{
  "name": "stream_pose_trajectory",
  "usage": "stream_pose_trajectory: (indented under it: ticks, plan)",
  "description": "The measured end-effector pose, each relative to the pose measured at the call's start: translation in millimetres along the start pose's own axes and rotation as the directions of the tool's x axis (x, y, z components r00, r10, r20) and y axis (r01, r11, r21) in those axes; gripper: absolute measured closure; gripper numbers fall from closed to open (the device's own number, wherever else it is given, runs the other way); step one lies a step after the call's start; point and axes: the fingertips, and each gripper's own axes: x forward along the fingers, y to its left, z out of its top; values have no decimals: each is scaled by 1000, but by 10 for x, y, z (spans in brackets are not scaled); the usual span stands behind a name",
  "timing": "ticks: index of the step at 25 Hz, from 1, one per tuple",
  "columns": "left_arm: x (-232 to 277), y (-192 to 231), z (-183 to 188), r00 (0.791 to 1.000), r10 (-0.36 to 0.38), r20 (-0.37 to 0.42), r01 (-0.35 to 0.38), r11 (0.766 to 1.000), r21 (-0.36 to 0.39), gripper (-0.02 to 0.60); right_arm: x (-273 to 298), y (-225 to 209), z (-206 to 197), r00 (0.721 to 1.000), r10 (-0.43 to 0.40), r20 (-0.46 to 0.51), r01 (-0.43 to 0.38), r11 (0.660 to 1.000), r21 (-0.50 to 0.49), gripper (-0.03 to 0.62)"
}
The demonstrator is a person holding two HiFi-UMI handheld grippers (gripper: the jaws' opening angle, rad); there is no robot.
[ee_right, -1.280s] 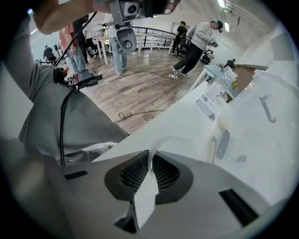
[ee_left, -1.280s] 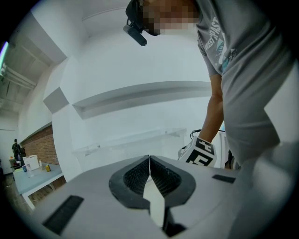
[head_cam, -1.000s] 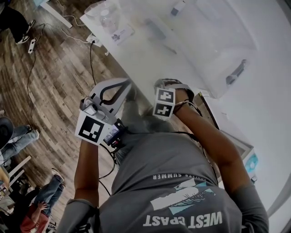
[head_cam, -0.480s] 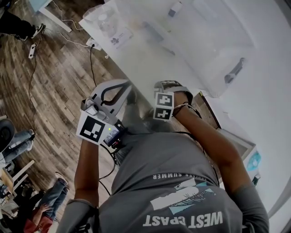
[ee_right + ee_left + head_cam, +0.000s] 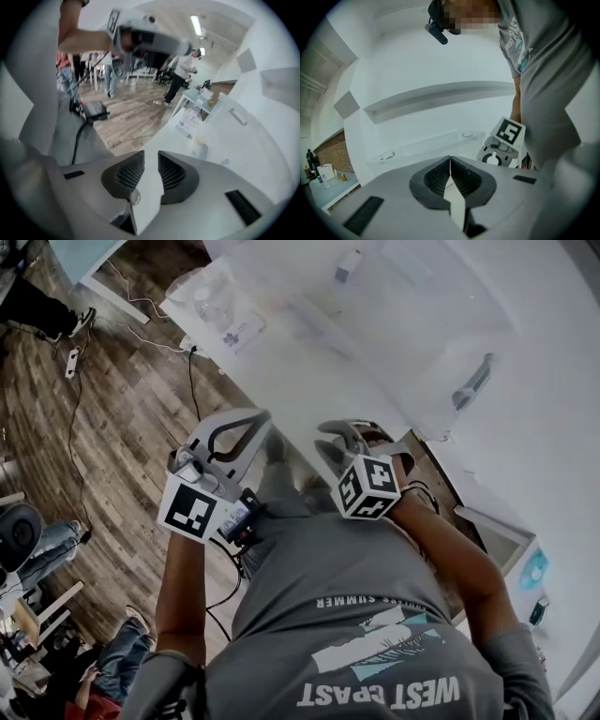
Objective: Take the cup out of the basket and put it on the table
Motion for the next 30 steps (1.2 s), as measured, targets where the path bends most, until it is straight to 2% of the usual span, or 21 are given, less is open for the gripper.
stream_pose_trajectory:
  ticks: [2,5,7,16,24,30]
  plan:
    - [30,-33,102,1000,-4,3,4,1000,6,566,-338,-58,256,986,-6,166,-8,996,84,577]
    - [82,-103,292,1000,-20,12,19,999,25,566,-871,-160,605,925,-37,378,-22,989,149,582]
    - [122,-157,433,999,-34,26,33,999,39,566,-1192,-241,753,888,-76,453,1,987,163,583]
    - [276,-335,885,993,-105,58,97,987,130,566,-2029,-361,892,797,-218,564,80,962,259,583]
    - [370,-512,1035,985,-169,27,162,973,164,566,-2255,-281,854,745,-266,612,77,945,317,583]
    - [439,-622,1196,979,-206,12,199,960,195,566,-2373,-246,779,719,-281,636,66,938,340,583]
